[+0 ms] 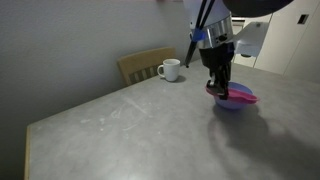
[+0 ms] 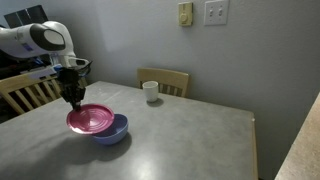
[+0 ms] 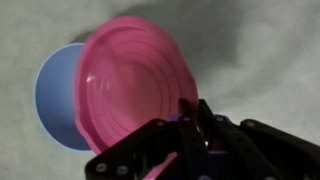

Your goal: Place the pink plate on top of the blue bowl

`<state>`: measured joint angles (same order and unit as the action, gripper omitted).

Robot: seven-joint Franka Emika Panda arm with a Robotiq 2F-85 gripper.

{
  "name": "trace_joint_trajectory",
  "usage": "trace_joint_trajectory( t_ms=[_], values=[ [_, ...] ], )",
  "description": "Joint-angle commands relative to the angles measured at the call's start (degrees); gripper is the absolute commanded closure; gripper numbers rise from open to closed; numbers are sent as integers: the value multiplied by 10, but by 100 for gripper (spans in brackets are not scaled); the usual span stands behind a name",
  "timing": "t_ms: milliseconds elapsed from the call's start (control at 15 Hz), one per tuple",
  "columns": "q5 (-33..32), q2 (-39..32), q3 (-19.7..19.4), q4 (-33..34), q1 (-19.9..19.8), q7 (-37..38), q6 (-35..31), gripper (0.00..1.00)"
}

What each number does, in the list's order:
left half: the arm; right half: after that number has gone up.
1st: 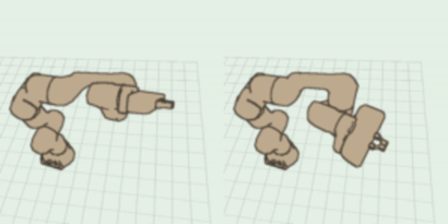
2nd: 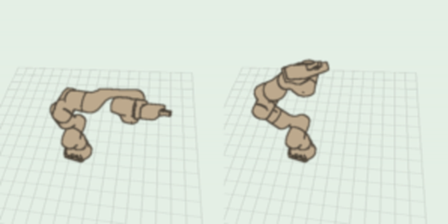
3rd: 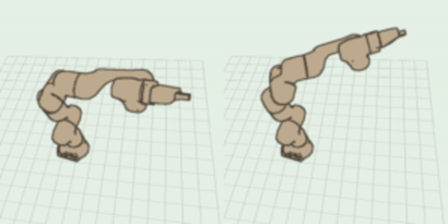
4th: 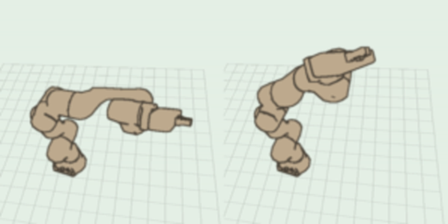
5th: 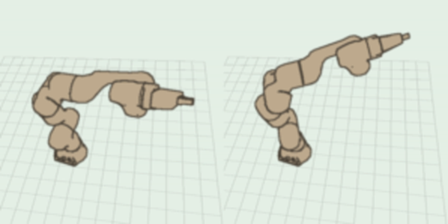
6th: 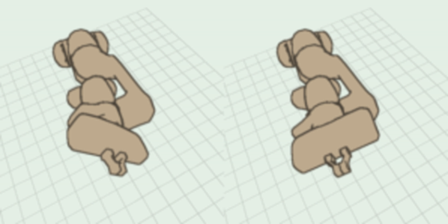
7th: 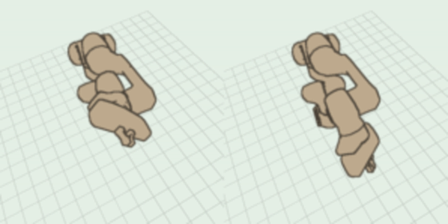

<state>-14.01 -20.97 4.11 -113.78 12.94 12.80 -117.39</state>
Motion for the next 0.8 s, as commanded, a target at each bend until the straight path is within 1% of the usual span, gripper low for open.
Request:
trace_joint_trajectory(
  t_ms=[0,200,467,733],
  values=[
    [-14,46,-9,-42,-8,23,-21,97],
    [-23,45,-15,-35,-12,33,-26,97],
    [-25,32,-20,-23,-19,21,-37,97],
    [-20,17,-23,-17,-25,17,-29,97]
  ],
)
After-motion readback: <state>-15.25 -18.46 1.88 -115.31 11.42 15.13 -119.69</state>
